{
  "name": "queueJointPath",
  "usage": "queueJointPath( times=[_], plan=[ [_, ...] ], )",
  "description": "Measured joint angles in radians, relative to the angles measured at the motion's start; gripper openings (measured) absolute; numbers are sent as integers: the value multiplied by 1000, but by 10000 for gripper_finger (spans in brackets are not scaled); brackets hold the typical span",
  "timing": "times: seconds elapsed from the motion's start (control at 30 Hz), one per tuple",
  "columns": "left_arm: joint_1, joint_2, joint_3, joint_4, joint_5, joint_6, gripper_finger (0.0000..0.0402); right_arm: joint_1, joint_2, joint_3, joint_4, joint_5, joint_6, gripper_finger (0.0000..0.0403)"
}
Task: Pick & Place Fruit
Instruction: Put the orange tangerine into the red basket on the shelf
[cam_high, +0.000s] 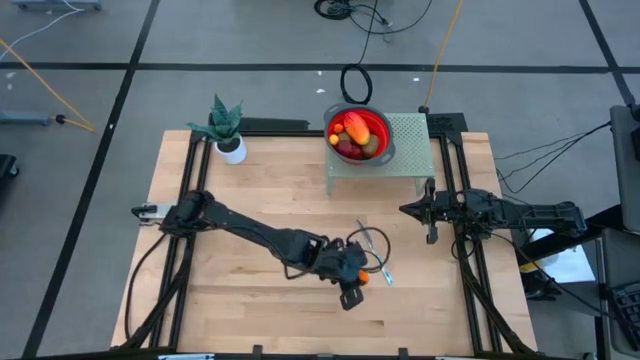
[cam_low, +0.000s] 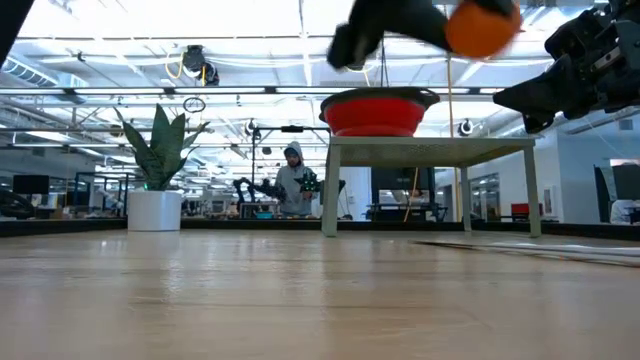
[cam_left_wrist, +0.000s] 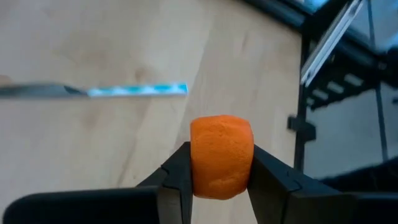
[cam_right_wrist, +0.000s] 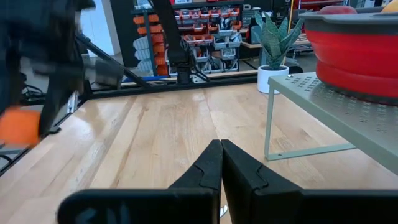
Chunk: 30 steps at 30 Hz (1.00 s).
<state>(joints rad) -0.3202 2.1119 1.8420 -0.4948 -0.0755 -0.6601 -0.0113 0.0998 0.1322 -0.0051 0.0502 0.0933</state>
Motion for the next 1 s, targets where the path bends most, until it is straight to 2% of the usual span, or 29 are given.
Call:
queueJointPath(
  times=[0.27,0.4,0.67,1.0],
  plan=[
    [0,-126,0,27,-131,6,109,0,0,0,-1,-1,0,0],
    [-3,-169,0,32,-167,59,109,0,0,0,-2,-1,0,0],
    [1,-227,0,25,-188,110,109,0,0,0,-42,0,0,0],
    [26,-235,0,32,-188,152,108,0,0,0,-53,1,-1,0]
  ],
)
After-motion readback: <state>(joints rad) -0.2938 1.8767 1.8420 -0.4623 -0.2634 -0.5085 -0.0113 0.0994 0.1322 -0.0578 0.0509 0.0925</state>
